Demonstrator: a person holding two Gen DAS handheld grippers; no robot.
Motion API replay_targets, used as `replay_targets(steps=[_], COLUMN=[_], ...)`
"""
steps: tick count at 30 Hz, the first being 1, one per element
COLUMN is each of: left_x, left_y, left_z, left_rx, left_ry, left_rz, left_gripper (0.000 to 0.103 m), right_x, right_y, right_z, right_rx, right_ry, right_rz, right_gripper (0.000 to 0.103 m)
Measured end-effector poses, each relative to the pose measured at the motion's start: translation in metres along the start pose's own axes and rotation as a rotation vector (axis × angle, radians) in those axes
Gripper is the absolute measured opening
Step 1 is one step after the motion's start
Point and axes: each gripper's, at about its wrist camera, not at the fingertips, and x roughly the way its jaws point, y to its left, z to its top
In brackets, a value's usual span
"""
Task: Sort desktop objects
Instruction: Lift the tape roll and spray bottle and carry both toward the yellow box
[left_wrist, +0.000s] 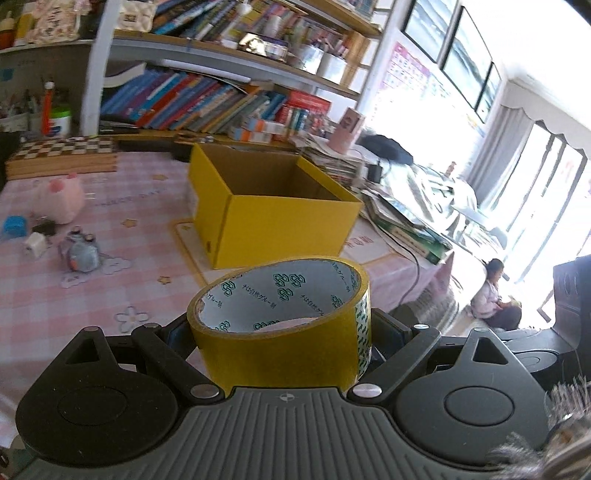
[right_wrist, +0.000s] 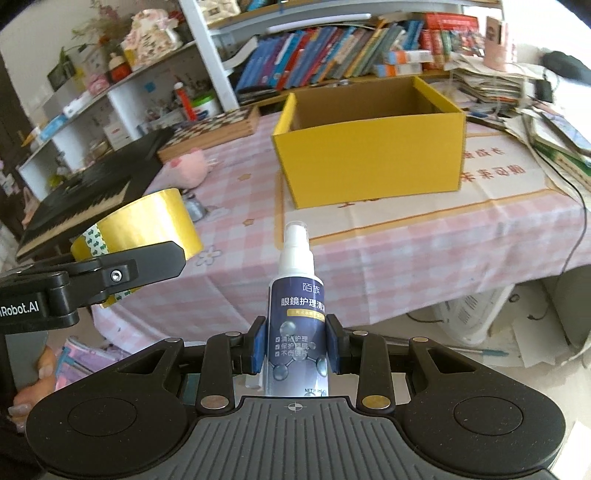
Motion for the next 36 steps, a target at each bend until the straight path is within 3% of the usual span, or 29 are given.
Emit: replay_targets(steps=[17,36], left_x=[0.037,0.075], left_y=[-0.021,-0.033], left_z=[0.020,0.044], left_rx=[0.043,0.023], left_ry=[0.023,0.019], left_rz=[-0.044,-0.003], left_gripper=[0.092,0.092], right_x=[0.004,0.026], right_y=[-0.034,-0.069], right_z=[0.018,0.060], right_rx=[0.036,-0.004], right_ry=[-0.012,0.002], right_rz=[-0.022,0.020], right_gripper=[0.033,0.033])
